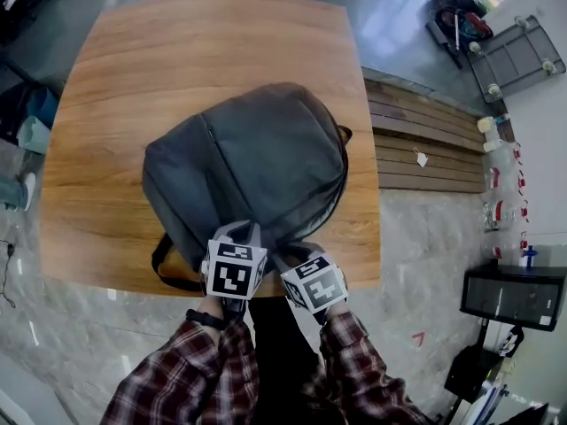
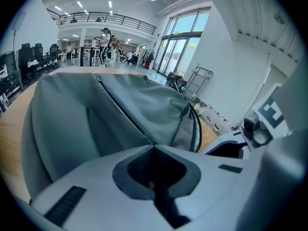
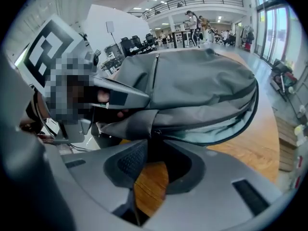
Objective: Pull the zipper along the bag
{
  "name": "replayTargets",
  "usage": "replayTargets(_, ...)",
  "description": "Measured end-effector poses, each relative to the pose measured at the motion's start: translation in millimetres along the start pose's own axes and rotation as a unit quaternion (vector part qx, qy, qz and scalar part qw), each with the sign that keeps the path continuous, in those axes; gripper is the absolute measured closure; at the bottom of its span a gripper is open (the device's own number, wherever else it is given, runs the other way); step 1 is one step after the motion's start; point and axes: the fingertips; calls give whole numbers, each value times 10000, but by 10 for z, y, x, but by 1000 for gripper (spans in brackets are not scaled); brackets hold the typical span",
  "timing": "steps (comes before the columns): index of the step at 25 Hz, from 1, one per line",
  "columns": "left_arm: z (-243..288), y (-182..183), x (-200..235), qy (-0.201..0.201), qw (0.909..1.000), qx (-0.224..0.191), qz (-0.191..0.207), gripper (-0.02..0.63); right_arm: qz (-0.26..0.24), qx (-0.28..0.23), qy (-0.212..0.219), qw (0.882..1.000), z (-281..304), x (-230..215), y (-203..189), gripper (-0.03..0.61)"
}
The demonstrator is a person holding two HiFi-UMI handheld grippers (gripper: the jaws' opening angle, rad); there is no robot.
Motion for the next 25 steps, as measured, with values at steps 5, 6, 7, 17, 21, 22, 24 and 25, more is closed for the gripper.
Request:
replayTargets(5, -16, 46, 47, 158, 9992, -169, 318, 606, 36, 86, 241, 9997, 60, 84, 36, 507)
replayTargets(6, -20, 46, 60, 169, 9992, -158, 341, 606, 45, 36, 258, 9997, 73, 110, 49, 537)
replayTargets(7, -24, 41, 74, 169, 9991, -138, 350, 606, 108, -35, 279, 9995, 83, 130, 62, 540)
replayTargets(17, -23, 19, 174, 155, 9981, -133, 582, 606, 1203, -556, 1416, 9810, 34, 227, 158, 554)
replayTargets(21, -30, 56, 227, 65, 9977, -197, 638, 606, 1134, -377, 1343, 9837, -25, 238, 195, 555)
replayTargets(22, -31, 63, 239, 60, 9975, -203, 674, 606, 1288, -346, 1440, 9805, -35, 239, 199, 555)
replayTargets(24, -33, 60, 254, 66, 9970, -192, 753, 606, 1656, -312, 1748, 9701, -41, 241, 201, 557)
replayTargets(25, -32, 51, 257, 76, 9967, -181, 783, 606, 1780, -293, 1909, 9649, -34, 245, 200, 557)
Point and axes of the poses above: the fingertips, and each gripper's own axes: z forward along the fingers, x to its left, y out of its top, and after that the axes turned 7 degrees about y, right-handed
